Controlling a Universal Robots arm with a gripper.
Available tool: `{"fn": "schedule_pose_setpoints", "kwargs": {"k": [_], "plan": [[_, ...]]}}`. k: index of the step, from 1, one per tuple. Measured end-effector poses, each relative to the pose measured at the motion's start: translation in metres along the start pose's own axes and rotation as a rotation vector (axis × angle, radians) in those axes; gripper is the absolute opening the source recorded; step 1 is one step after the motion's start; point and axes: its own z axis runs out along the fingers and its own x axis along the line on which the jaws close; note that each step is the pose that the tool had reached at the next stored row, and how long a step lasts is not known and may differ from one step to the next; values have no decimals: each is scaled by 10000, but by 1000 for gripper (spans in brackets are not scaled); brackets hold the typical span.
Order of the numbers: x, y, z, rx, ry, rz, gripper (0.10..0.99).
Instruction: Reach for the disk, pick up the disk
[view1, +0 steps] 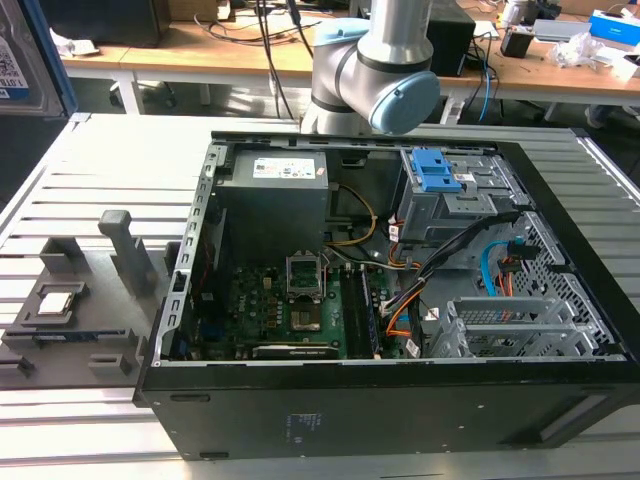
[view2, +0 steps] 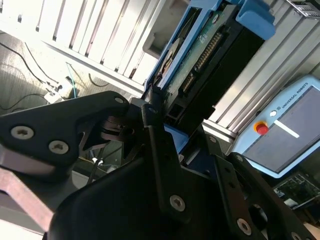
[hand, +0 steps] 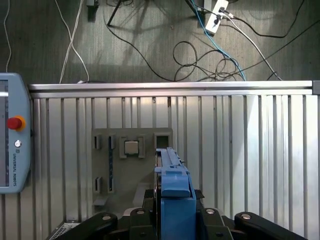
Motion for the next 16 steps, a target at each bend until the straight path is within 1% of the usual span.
{"fn": "schedule_pose_setpoints", "kwargs": {"k": [3, 8, 9, 11, 16], "plan": [[1, 1, -68, 1, -1, 0, 365], [2, 4, -225, 0, 0, 0, 365], [2, 4, -242, 1, 0, 0, 365], [2, 5, -303, 0, 0, 0, 365], [3, 6, -390, -1, 1, 0, 365]]}}
